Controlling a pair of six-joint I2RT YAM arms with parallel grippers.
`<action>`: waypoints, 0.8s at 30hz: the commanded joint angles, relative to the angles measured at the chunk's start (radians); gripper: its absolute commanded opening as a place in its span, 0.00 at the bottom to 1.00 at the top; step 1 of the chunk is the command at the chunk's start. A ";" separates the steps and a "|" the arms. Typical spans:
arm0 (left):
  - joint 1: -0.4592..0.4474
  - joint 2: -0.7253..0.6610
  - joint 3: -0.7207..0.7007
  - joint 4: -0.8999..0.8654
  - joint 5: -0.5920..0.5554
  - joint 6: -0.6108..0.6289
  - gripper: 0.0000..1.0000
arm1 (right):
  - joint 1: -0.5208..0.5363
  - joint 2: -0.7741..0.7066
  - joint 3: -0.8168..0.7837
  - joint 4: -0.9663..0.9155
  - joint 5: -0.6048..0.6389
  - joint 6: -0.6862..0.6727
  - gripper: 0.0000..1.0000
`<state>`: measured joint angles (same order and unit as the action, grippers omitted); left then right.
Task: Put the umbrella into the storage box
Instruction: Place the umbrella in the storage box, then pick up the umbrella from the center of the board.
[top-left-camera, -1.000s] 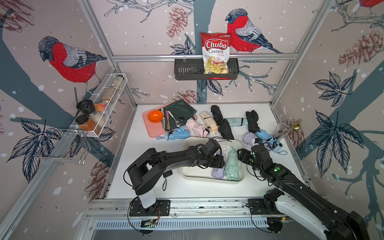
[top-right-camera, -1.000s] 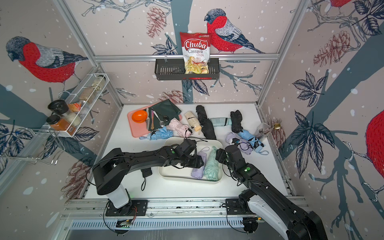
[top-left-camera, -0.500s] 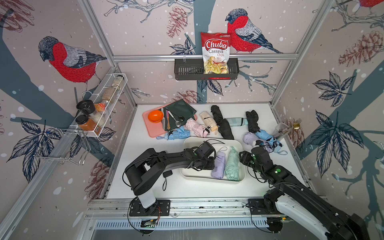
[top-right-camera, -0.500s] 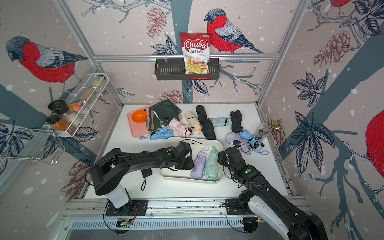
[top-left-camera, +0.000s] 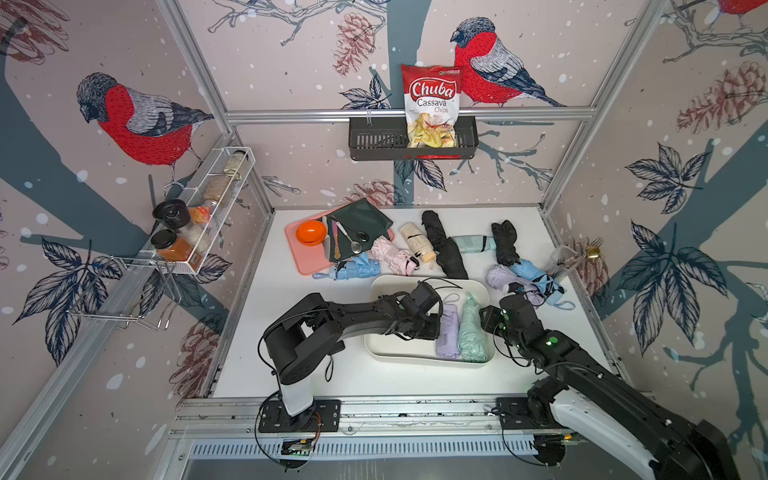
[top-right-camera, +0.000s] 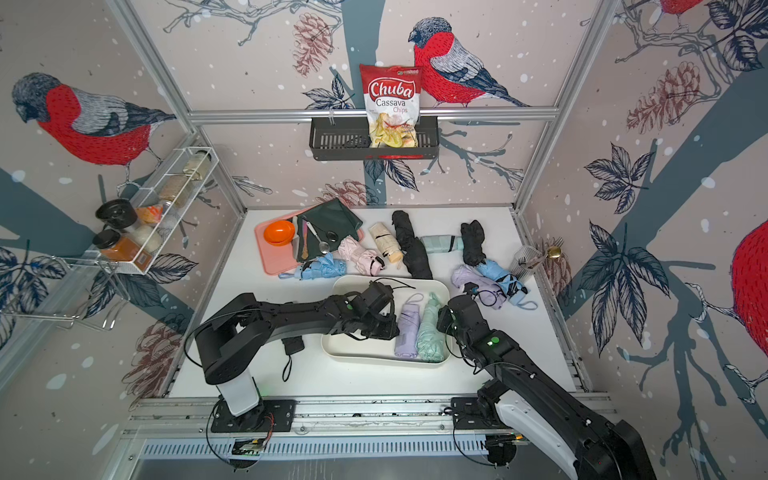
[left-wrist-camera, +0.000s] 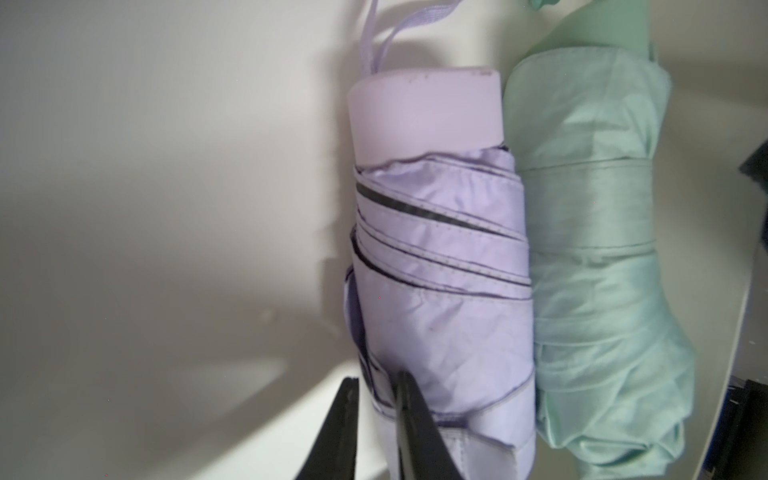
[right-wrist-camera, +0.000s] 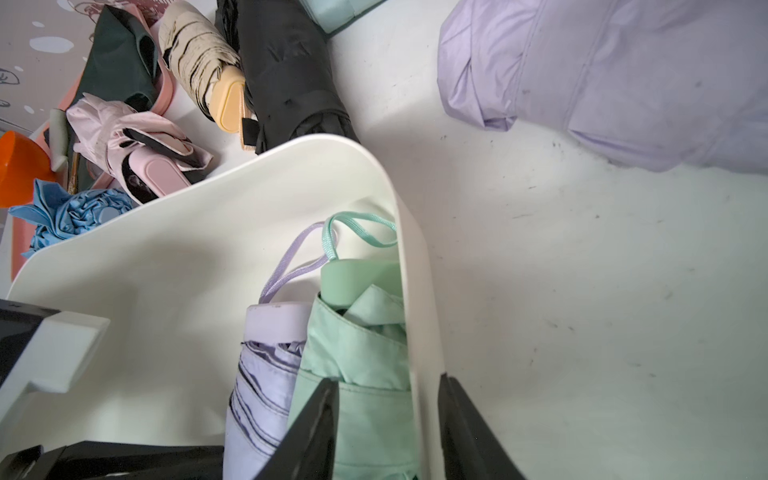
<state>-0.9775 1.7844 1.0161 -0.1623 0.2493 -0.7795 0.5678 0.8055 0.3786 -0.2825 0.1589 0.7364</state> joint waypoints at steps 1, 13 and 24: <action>0.000 -0.003 0.001 0.018 -0.011 0.013 0.24 | 0.003 0.008 -0.005 0.040 -0.005 0.012 0.43; 0.023 -0.145 -0.032 -0.055 -0.205 0.009 0.43 | 0.005 -0.002 0.058 -0.024 0.069 -0.022 0.52; 0.150 -0.548 -0.191 -0.252 -0.586 -0.124 0.80 | 0.004 -0.017 0.126 -0.076 0.156 -0.070 0.75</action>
<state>-0.8501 1.3037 0.8547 -0.3202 -0.1699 -0.8429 0.5697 0.7967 0.4942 -0.3374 0.2619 0.6941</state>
